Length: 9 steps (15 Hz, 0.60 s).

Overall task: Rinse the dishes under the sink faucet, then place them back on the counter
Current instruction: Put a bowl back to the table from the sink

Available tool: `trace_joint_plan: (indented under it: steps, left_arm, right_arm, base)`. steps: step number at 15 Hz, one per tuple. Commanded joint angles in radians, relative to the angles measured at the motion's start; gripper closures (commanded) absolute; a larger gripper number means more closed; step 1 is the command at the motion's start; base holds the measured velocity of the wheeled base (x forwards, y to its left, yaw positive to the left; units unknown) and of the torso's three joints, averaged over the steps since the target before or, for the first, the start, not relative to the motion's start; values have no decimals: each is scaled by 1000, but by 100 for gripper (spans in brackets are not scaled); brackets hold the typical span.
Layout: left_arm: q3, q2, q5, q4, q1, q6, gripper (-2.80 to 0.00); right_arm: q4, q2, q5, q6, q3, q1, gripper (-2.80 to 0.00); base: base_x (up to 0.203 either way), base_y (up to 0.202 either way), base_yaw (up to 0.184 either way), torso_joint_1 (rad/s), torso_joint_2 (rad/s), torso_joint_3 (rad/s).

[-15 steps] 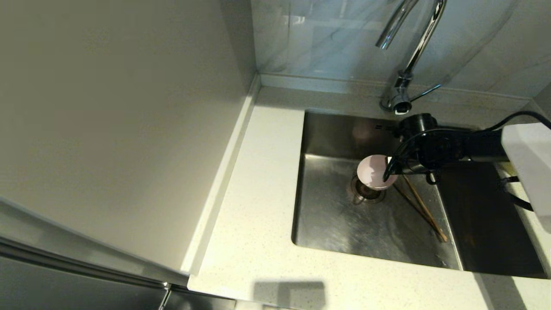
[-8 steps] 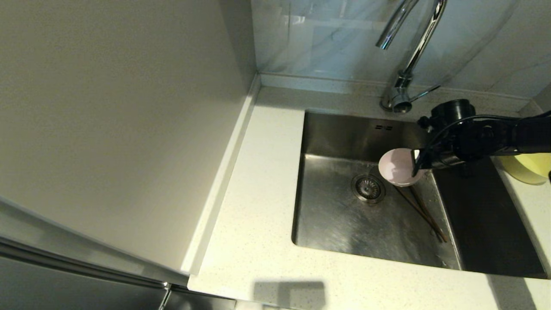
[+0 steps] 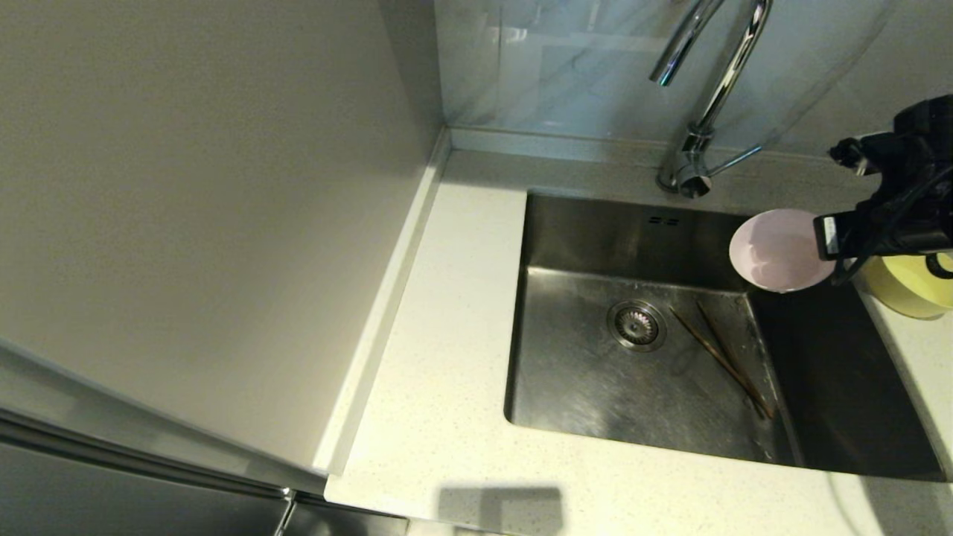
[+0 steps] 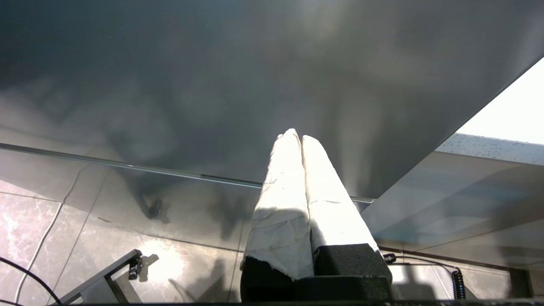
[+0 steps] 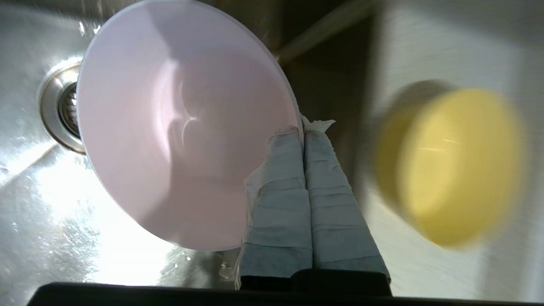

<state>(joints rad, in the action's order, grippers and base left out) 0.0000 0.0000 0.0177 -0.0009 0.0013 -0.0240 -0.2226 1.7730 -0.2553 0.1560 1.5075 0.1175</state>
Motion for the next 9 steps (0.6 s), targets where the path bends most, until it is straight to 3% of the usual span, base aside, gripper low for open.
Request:
trace_joint_plan:
  steps: [1, 4, 9]
  left_arm:
    - [-1, -3, 1, -1, 0, -1, 0]
    - [0, -3, 1, -1, 0, -1, 0]
    - [0, -3, 1, -1, 0, -1, 0]
  right_arm:
    - [1, -144, -3, 7, -15, 8, 0]
    - [65, -197, -32, 58, 10, 17, 0]
    - [365, -202, -33, 104, -11, 35, 0]
  base:
    - [0, 0, 0, 0, 0, 0]
    - [0, 0, 0, 0, 0, 0]
    - [0, 0, 0, 0, 0, 0]
